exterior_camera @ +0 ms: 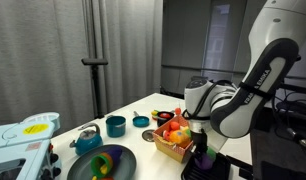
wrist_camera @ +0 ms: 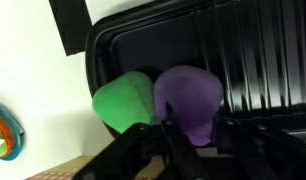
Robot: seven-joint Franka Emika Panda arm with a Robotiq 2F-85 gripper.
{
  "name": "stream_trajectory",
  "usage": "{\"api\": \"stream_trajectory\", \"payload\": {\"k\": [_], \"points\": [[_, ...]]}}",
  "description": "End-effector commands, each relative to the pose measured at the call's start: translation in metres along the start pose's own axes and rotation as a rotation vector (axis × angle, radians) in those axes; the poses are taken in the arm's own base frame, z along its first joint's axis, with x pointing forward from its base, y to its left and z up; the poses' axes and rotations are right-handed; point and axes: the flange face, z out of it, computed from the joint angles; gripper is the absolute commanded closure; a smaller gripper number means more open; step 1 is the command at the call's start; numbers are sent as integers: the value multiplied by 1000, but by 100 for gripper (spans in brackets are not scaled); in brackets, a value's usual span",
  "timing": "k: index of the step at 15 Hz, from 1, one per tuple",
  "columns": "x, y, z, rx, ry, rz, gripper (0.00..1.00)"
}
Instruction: Put the the purple plushie in the box
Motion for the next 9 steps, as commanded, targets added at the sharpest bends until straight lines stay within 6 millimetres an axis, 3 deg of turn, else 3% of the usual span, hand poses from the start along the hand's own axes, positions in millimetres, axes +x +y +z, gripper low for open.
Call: {"api": "stream_trajectory", "payload": {"k": [1,4,9], "points": [[4,21,-24,36,38,-7,85],[8,35,-58,97,100,-10,94],[10,61,-134,246,209,-47,93]]}}
